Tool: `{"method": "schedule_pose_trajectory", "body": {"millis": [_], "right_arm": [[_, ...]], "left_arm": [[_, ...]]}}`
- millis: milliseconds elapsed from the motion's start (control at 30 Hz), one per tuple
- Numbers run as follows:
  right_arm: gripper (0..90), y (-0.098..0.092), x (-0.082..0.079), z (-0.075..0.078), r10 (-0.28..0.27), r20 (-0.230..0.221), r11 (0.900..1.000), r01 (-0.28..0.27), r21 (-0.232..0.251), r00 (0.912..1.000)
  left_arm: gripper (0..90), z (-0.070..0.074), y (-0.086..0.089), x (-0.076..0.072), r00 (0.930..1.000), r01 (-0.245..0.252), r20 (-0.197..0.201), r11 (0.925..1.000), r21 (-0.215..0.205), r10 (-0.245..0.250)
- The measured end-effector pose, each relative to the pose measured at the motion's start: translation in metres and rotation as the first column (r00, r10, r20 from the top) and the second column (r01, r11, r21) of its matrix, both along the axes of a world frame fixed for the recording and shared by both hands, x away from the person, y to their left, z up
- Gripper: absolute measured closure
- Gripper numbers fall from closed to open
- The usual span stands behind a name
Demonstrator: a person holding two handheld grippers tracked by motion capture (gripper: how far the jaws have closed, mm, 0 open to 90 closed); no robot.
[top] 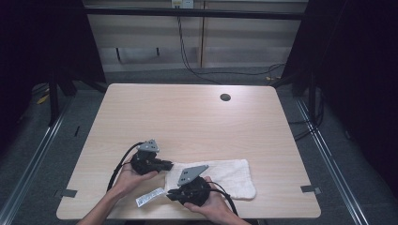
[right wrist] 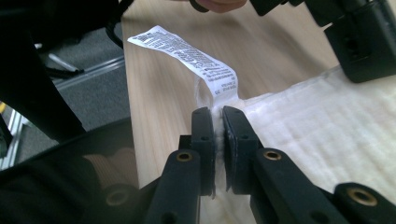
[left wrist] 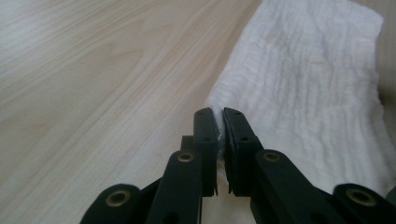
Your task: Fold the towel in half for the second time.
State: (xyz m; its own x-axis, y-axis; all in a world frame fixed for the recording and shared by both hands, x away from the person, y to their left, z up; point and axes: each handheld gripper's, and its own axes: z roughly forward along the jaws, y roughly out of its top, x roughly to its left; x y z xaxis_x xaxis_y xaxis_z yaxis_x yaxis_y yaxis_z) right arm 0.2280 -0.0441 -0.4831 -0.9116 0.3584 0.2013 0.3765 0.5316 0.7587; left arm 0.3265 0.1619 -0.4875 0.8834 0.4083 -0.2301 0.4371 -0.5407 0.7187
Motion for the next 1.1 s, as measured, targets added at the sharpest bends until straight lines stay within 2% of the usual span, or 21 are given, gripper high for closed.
{"method": "schedule_pose_trajectory", "body": {"millis": [233, 333, 400, 567, 700, 967, 1033, 1100], "right_arm": [[84.2, 0.001, 0.006, 0.016, 0.008, 0.028, 1.0, -0.009, 0.03, 0.9996], [84.3, -0.004, 0.009, 0.022, -0.003, 0.034, 0.999, 0.001, 0.046, 0.9994], [84.3, -0.005, 0.009, 0.024, -0.004, 0.037, 0.999, 0.002, 0.05, 0.9993], [84.3, -0.006, 0.007, 0.028, -0.001, 0.042, 0.998, -0.002, 0.057, 0.9991], [84.3, -0.005, 0.009, 0.034, -0.007, 0.045, 0.997, 0.003, 0.08, 0.9989], [84.4, 0.007, 0.018, 0.042, -0.006, 0.048, 0.994, 0.001, 0.111, 0.9988], [84.4, 0.011, 0.02, 0.044, 0.001, 0.054, 0.993, -0.007, 0.116, 0.9986], [84.4, 0.016, 0.021, 0.046, 0.006, 0.057, 0.992, -0.013, 0.123, 0.9984]], "left_arm": [[85.2, 0.008, 0.013, 0.005, 0.9991, -0.041, -0.011, 0.9974, -0.06, 0.04], [85.2, 0.01, 0.016, 0.006, 0.9989, -0.044, -0.015, 0.9977, -0.051, 0.043], [85.2, 0.012, 0.017, 0.007, 0.9989, -0.044, -0.022, 0.997, -0.064, 0.042], [85.2, 0.019, 0.015, 0.007, 0.9993, -0.037, -0.01, 0.9959, -0.083, 0.036], [85.2, 0.023, 0.019, 0.008, 0.9983, -0.058, -0.003, 0.9929, -0.103, 0.058], [85.4, 0.028, 0.034, 0.013, 0.9953, -0.097, -0.007, 0.9856, -0.138, 0.097], [85.4, 0.031, 0.038, 0.014, 0.995, -0.099, -0.002, 0.9858, -0.135, 0.1], [85.4, 0.035, 0.041, 0.014, 0.9947, -0.102, -0.001, 0.9829, -0.154, 0.103]]}}
